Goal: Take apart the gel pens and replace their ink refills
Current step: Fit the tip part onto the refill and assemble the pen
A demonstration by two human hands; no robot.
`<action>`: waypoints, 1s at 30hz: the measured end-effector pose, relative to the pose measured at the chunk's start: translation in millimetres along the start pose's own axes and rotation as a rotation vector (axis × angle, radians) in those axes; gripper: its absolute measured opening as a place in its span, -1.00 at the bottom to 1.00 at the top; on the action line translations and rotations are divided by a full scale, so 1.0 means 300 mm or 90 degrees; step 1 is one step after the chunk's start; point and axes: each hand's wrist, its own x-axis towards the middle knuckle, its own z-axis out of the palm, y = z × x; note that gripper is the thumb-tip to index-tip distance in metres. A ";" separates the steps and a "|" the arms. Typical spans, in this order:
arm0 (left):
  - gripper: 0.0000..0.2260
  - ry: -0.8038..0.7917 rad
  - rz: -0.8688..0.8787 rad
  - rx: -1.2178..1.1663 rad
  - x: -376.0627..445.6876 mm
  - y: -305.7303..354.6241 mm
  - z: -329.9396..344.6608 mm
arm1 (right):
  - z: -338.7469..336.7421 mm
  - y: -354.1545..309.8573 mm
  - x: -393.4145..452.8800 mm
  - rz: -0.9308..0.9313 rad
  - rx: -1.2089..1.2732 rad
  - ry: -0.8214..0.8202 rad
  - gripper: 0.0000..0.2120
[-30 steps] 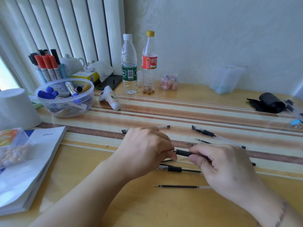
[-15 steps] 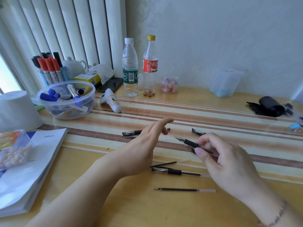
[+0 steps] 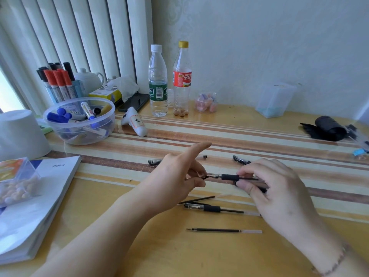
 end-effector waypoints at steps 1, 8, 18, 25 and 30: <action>-0.31 -0.004 0.006 0.006 -0.001 0.005 0.000 | -0.001 0.000 0.000 0.000 -0.001 -0.001 -0.88; -0.29 0.002 0.038 0.025 -0.010 0.014 0.013 | -0.001 0.003 0.000 -0.043 -0.058 0.022 -0.83; -0.33 -0.013 0.060 0.021 -0.012 0.027 0.020 | -0.006 0.008 0.002 -0.075 -0.056 0.037 -0.87; -0.37 -0.022 0.089 0.042 -0.016 0.043 0.030 | 0.008 -0.010 -0.004 -0.107 -0.043 0.031 -0.88; -0.37 -0.018 0.105 0.053 -0.017 0.042 0.038 | 0.015 -0.025 -0.006 -0.101 -0.051 0.045 -0.90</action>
